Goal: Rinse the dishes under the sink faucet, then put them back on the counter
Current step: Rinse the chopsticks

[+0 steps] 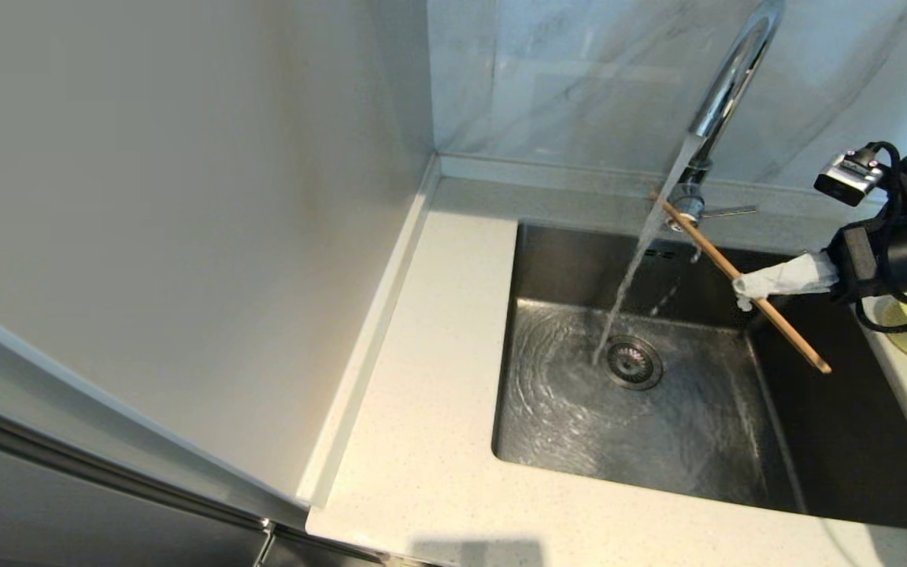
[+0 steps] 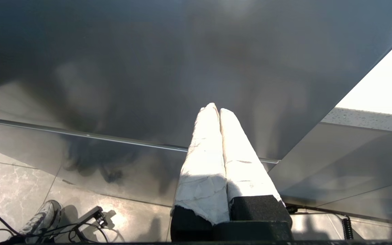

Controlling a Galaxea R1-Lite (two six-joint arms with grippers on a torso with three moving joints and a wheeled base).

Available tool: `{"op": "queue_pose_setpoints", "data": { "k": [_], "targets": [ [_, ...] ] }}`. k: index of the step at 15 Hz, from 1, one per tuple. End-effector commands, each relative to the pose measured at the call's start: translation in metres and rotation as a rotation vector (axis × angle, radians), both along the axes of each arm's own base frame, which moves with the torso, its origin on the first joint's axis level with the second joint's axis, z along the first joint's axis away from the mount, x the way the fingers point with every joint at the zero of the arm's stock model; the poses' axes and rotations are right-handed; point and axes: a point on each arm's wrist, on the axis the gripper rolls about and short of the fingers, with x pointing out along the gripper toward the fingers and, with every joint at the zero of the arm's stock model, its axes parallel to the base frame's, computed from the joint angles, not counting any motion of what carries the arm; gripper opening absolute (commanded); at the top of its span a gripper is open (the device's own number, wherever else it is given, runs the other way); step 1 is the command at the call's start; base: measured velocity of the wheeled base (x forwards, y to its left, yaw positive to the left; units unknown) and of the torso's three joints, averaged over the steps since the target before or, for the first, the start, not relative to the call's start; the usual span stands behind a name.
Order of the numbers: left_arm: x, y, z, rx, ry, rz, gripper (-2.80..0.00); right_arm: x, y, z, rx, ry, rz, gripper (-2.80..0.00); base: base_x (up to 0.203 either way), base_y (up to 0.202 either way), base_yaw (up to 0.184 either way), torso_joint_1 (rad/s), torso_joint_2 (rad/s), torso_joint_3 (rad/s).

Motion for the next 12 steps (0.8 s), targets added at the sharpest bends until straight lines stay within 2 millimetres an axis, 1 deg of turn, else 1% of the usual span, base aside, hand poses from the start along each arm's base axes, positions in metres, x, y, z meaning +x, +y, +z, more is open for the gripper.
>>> {"op": "queue_pose_setpoints", "data": {
  "k": [1,2,5,6,7,9,10,11,12],
  "targets": [
    [0.000,0.000,0.000,0.001,0.000,0.001,-2.80,-0.006,-0.001,0.001,-0.084,0.021,-0.045,-2.80,0.000,0.000,0.000,0.000,0.00,0.000],
    [0.000,0.000,0.000,0.000,0.000,0.001,-2.80,-0.013,-0.001,0.001,-0.185,0.040,-0.090,-2.80,0.000,0.000,0.000,0.000,0.00,0.000],
    [0.000,0.000,0.000,0.000,0.000,0.000,-2.80,-0.043,0.003,0.011,-0.514,0.027,-0.188,-2.80,0.000,0.000,0.000,0.000,0.00,0.000],
    [0.000,0.000,0.000,0.001,0.000,0.001,-2.80,-0.051,0.007,0.014,-0.636,0.024,-0.227,-2.80,0.000,0.000,0.000,0.000,0.00,0.000],
    [0.000,0.000,0.000,0.001,0.000,0.000,-2.80,-0.064,0.011,0.022,-0.718,-0.012,-0.258,-2.80,0.000,0.000,0.000,0.000,0.00,0.000],
    [0.000,0.000,0.000,0.001,0.000,-0.001,-2.80,-0.087,0.017,0.045,-0.767,-0.161,-0.316,-2.80,0.000,0.000,0.000,0.000,0.00,0.000],
    [0.000,0.000,0.000,0.000,0.000,0.000,-2.80,-0.096,0.019,0.052,-0.779,-0.206,-0.339,-2.80,0.000,0.000,0.000,0.000,0.00,0.000],
    [0.000,0.000,0.000,-0.001,0.000,-0.001,-2.80,-0.099,0.021,0.043,-0.793,-0.173,-0.329,-2.80,0.000,0.000,0.000,0.000,0.00,0.000],
    [0.000,0.000,0.000,0.001,0.000,0.000,-2.80,-0.100,0.024,0.021,-0.815,-0.097,-0.293,-2.80,0.000,0.000,0.000,0.000,0.00,0.000]
  ]
}}
